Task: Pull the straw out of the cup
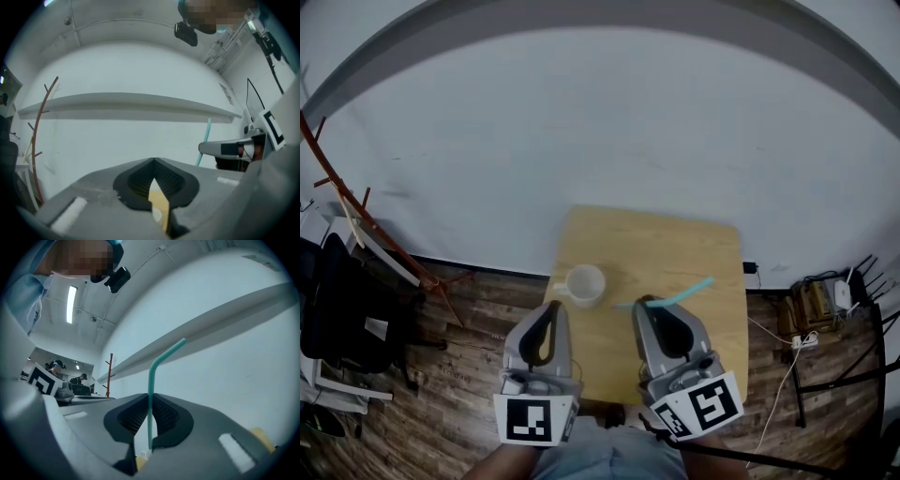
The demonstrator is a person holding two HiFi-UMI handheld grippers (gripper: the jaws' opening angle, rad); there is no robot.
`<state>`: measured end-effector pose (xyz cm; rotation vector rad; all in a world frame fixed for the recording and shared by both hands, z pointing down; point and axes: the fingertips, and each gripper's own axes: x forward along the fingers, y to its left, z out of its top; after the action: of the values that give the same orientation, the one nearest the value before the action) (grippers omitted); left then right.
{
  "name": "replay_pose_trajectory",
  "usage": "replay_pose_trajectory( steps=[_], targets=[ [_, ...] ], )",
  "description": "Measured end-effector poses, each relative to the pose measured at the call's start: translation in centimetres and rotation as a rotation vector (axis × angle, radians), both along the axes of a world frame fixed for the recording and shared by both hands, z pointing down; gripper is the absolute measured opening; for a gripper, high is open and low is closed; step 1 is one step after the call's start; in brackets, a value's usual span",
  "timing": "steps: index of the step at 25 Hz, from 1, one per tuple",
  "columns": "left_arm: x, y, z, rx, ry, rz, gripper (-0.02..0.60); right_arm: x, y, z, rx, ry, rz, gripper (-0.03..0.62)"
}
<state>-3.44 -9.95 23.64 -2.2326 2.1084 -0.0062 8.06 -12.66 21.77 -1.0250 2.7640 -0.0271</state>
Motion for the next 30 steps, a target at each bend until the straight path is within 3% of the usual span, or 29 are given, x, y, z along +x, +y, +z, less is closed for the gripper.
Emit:
replay_pose_trajectory(
  steps=[17,30],
  targets=[
    [-1.2,-2.4,-0.2,0.001,0.031,0.137,0.018,-3.6,-1.4,-0.4,0.017,0.043,0.078,0.032],
    [-1.6,-3.0,-0.1,0.001,0.031,0.152,0.018,-4.5,-1.9,-0.4,0.022,0.051,0.077,0.028]
  ],
)
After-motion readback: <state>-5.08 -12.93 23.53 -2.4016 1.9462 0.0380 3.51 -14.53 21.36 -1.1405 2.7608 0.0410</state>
